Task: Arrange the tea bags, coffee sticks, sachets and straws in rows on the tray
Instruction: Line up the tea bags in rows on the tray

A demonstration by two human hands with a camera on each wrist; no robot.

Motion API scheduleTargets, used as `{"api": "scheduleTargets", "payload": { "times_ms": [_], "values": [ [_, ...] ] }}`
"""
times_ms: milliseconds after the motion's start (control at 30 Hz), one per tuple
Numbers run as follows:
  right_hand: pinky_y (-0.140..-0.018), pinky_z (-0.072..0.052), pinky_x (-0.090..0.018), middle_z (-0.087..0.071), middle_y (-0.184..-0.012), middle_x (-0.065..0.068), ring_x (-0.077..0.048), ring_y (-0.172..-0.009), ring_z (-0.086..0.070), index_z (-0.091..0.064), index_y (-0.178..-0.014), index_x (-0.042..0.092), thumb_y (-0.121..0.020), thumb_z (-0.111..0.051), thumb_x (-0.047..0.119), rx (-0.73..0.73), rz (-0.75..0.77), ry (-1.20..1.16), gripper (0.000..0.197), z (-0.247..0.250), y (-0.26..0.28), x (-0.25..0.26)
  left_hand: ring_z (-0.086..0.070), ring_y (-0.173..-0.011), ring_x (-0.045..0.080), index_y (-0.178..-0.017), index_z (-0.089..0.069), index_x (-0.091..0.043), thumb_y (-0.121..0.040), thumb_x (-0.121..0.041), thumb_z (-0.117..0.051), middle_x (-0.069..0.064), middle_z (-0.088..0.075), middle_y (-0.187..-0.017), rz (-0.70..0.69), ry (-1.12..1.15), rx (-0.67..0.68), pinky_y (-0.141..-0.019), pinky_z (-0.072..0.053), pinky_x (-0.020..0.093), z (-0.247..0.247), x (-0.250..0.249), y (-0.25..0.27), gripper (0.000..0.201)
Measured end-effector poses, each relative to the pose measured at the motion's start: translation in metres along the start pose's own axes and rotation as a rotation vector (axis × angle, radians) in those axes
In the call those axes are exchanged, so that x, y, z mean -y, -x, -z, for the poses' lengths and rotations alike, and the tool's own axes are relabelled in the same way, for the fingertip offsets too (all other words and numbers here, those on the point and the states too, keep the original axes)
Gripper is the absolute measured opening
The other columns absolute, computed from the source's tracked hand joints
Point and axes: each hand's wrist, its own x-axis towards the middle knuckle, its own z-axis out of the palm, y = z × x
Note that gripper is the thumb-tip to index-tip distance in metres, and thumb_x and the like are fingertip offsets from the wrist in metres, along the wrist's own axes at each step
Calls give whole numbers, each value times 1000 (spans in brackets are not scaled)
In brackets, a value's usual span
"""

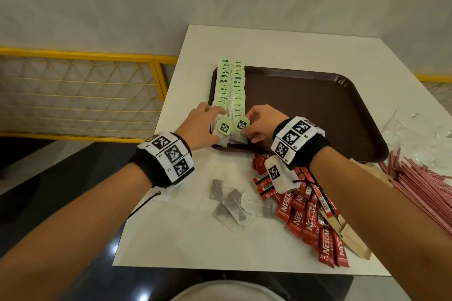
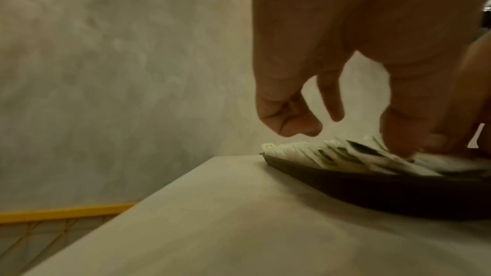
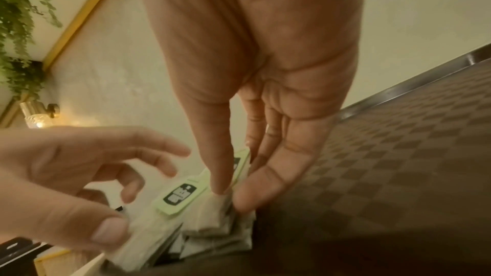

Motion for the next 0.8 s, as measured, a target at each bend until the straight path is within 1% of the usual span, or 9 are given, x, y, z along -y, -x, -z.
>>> {"api": "scheduleTargets", "payload": {
  "times_ms": [67,167,267,400,433,500,567,700,800],
  "values": [
    [-73,-59,-39,-60,-89,-7,-28,-83,-68,-51,-86,15,-74,-73,-3,-53,18,9,31,-2,0,1,-33,-122,26,-144,-30,-25,-81,-17,-68,7,-32,-136,-53,-86,83,-104,-34,36,0,-5,-5,74],
    [-74,-59,-38,-57,-84,-4,-25,-78,-67,-51,-83,17,-73,-74,-3,-67,37,47,32,-2,-2,2,-30,-123,27,-144,-31,-25,-82,-27,-68,4,-30,-139,-77,-219,148,-105,-34,38,-1,-10,-14,72],
    [-69,-59,-33,-58,-82,-3,-18,-71,-63,-52,-81,18,-73,-75,-2,-67,48,74,31,1,-5,1,-31,-120,25,-139,-41,-25,-81,-32,-70,3,-34,-133,-81,-267,121,-100,-37,37,-1,-9,-17,65],
    [-65,-58,-27,-61,-83,-4,-16,-71,-63,-53,-83,19,-73,-75,-1,-26,60,83,31,4,-3,0,-33,-117,25,-135,-45,-22,-78,-33,-72,5,-37,-130,-87,-188,70,-99,-38,40,-2,-1,-16,64],
    [-67,-58,-28,-62,-84,-5,-17,-73,-63,-53,-83,19,-73,-74,-1,3,52,92,31,4,-3,1,-34,-117,25,-135,-46,-21,-78,-33,-73,5,-37,-130,-88,-164,61,-99,-37,39,-3,1,-15,64],
    [-76,-58,-37,-63,-90,-9,-23,-82,-65,-54,-83,19,-73,-74,-3,53,28,107,31,2,-3,2,-34,-119,25,-133,-49,-19,-78,-33,-73,6,-37,-131,-84,-108,22,-102,-33,35,-5,4,-14,62],
    [-82,-57,-42,-63,-96,-12,-27,-88,-66,-54,-83,19,-73,-74,-3,61,9,114,32,1,-3,2,-35,-122,25,-131,-52,-16,-80,-31,-71,8,-37,-130,-79,-61,-25,-104,-28,30,-6,6,-13,57],
    [-79,-58,-41,-58,-94,-6,-23,-86,-64,-51,-90,15,-68,-81,5,20,-18,118,38,1,-3,3,-35,-123,23,-134,-50,-13,-84,-30,-68,9,-37,-127,-57,-69,-28,-105,-27,26,-6,8,-14,56],
    [-78,-58,-43,-54,-91,-4,-27,-86,-65,-46,-88,14,-67,-82,7,27,-42,134,43,-1,-1,4,-38,-120,21,-136,-48,-12,-84,-28,-67,9,-38,-126,-37,-61,-14,-101,-28,22,-6,8,-15,57]
  ]
}}
